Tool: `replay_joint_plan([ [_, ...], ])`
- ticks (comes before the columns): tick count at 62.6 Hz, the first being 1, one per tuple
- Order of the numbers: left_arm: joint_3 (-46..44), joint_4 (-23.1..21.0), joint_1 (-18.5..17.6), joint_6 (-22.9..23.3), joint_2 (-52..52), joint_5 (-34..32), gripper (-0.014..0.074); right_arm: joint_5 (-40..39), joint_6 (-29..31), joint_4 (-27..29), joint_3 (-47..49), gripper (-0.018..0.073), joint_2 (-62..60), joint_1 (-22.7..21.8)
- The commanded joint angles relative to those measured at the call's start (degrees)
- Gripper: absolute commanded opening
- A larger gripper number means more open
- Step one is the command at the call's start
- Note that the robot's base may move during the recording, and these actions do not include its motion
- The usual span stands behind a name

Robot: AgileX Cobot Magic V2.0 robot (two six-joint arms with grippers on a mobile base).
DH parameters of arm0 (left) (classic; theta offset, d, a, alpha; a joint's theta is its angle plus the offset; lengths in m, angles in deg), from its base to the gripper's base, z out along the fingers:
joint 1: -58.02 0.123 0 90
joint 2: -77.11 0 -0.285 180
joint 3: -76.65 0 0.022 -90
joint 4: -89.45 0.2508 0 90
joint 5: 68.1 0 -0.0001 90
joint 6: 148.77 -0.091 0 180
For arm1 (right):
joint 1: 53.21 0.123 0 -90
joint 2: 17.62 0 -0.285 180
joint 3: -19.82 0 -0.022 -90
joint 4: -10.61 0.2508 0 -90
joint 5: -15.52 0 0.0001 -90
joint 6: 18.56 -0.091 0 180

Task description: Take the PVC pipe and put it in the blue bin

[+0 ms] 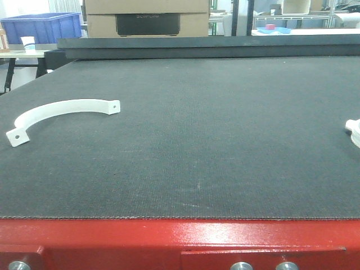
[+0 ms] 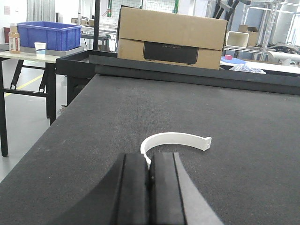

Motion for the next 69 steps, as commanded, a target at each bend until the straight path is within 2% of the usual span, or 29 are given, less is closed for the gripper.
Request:
replay_joint_plan([
  [1,-0.1,-0.3,0.0,-0.1,0.3,-0.7,-0.0111,-1.0,0.2,0.1,0.0,-0.0167,-0.3,-0.4],
  [69,-0.1,-0.2,0.0,-0.1,0.3,-0.7,-0.0111,-1.0,0.2,0.1,0.0,-0.0167,-0.2,-0.4],
])
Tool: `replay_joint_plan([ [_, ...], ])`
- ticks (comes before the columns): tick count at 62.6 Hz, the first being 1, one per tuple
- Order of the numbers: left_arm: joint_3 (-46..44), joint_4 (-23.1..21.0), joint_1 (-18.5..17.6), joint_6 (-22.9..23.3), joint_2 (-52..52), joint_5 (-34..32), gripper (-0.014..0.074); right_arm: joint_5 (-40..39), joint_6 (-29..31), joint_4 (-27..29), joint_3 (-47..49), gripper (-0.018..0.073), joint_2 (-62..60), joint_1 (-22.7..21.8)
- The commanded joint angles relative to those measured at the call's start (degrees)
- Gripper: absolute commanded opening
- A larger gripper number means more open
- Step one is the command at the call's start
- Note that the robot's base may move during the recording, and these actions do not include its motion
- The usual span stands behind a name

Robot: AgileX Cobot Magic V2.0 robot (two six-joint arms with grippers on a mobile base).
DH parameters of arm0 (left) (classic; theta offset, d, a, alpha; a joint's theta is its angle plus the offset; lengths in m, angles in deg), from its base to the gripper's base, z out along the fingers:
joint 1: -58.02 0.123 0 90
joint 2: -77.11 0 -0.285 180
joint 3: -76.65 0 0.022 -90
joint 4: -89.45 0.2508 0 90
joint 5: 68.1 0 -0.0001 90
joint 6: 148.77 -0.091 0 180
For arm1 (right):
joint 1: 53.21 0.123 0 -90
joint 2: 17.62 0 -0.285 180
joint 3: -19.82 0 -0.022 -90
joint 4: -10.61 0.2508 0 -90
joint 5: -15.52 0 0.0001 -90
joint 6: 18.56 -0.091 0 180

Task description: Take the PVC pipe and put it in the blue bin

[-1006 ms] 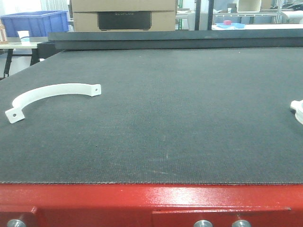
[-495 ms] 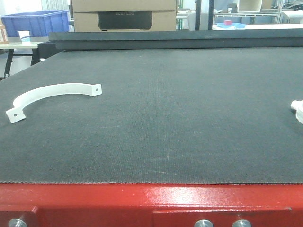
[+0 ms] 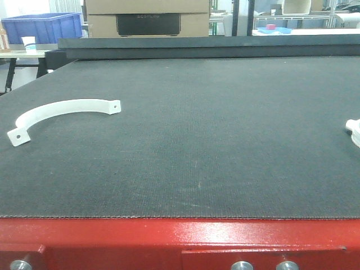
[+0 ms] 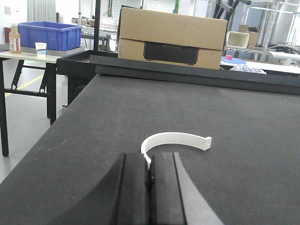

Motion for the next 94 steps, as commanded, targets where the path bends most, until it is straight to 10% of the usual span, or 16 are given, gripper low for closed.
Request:
replay_joint_plan([
  [1,-0.1,-0.2,0.0,-0.1,0.3,-0.7,-0.0111,-1.0,0.2,0.1,0.0,-0.0167,-0.2,-0.4],
  [36,-1.6,-2.9,0.1,-0.1,0.3,-18.4,-0.0111,-19.0,0.2,3.0,3.8,-0.0167,-0.2,-0.4],
  [54,-18.1,-2.5,0.1,-11.1,-4.6,-4.2,-0.0111,-4.8,0.2,3.0,22.1,-0.0167,7.9,-0.4],
  [94,-58.5,-2.9,0.1,-11.0,-44.5,43.2,-0.0111,39.6,0.2,2.9,52.9,-0.0167,43.1,-0.4],
])
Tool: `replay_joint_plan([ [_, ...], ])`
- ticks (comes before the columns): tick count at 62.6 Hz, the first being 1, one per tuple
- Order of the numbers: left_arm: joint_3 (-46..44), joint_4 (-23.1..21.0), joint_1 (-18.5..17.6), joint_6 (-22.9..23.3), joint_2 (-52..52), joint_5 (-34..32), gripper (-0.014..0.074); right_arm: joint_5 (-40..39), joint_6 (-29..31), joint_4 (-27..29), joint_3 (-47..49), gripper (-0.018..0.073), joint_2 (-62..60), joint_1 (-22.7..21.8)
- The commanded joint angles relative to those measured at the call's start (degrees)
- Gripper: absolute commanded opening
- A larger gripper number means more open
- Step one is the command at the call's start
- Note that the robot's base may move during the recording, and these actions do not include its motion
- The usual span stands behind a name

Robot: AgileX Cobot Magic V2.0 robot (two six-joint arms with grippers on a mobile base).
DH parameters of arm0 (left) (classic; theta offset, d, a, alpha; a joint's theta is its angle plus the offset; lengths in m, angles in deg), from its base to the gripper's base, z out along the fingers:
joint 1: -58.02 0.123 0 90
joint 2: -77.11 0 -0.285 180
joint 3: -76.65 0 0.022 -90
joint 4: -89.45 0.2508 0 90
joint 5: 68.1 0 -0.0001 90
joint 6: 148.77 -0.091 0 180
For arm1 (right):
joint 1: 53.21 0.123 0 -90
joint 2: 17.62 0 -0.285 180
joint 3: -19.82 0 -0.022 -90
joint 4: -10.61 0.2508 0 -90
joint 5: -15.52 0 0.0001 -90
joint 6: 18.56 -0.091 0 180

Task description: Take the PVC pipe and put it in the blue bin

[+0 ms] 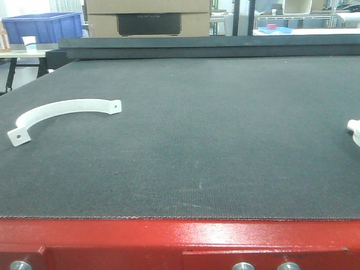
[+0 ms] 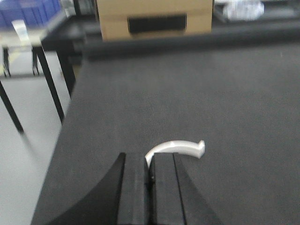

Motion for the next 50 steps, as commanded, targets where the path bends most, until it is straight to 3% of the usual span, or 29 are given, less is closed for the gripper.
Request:
replay_joint_plan([
  [1,-4.9,-1.4,0.1,0.0,-6.2,8.1,-0.0111,6.4,0.2,0.0,2.8,-0.0167,4.5,-0.4],
  [7,-7.4,-2.2,0.1,0.0,-11.4,11.6,-0.0111,10.5,0.2,0.6,3.7,-0.0167,9.1,-0.4],
  [19,-7.3,-2.6,0.1,0.0,-20.3,11.4,-0.0111,16.8,0.2,0.8,3.7,-0.0167,17.7,-0.4],
  [25,-7.3,-5.0,0.1,0.0,-23.8,11.4,-0.0111,18.7,0.2,0.8,3.7,-0.0167,20.9,-0.4],
  [37,-7.3,-11.2,0.1,0.0,-30.0,11.4,-0.0111,19.1,0.2,0.7,3.7,-0.0167,25.1,-0.4],
  [50,-7.3,-12.3,0.1,0.0,-36.7,11.3,-0.0111,17.9,0.2,2.3,3.6,-0.0167,27.3,-0.4],
])
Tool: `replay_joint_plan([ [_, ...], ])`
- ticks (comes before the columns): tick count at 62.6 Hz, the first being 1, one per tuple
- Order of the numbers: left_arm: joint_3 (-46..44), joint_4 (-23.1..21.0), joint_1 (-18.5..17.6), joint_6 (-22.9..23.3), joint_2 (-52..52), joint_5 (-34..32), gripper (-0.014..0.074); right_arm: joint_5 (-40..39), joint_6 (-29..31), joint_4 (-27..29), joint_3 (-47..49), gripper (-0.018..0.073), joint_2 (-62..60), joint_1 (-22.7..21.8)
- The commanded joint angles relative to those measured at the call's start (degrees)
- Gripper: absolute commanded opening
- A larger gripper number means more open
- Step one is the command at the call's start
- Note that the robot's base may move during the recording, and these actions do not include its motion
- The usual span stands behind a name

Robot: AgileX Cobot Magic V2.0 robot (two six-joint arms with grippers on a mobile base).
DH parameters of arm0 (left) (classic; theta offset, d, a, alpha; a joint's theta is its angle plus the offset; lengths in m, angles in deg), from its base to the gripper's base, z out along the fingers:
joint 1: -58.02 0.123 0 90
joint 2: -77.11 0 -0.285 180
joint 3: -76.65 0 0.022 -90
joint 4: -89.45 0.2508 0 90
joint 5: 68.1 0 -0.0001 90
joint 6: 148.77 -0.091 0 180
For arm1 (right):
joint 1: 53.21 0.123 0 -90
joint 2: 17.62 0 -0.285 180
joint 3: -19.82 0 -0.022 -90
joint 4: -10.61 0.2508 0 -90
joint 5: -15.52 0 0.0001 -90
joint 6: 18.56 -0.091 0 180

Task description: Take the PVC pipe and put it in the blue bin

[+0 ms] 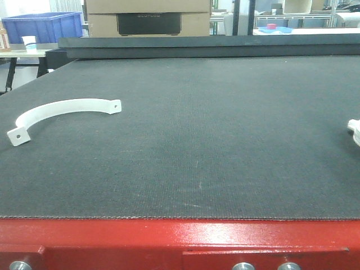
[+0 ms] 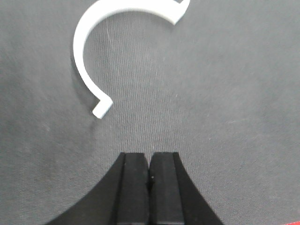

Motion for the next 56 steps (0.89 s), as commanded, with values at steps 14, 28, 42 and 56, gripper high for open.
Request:
replay_joint_plan([
  [14,-0.4,-3.3,0.1,0.1,-6.9,-0.3,-0.0111,-1.4,0.2,1.6,2.2,-0.0167,7.0,-0.4],
  [28,-0.4,-3.8,0.1,0.1,-6.9,-0.3,-0.0111,3.7,0.2,1.2,12.1,-0.0151,17.7,-0.4],
  [42,-0.4,-3.8,0.1,0.1,-6.9,-0.3,-0.0111,9.4,0.2,-0.9,20.9,-0.0151,28.6,1.8],
  [56,-0.4,-3.8,0.1,0.1,-6.9,-0.2,-0.0111,10.5,0.2,-1.0,22.4,-0.0151,33.9,2.0],
])
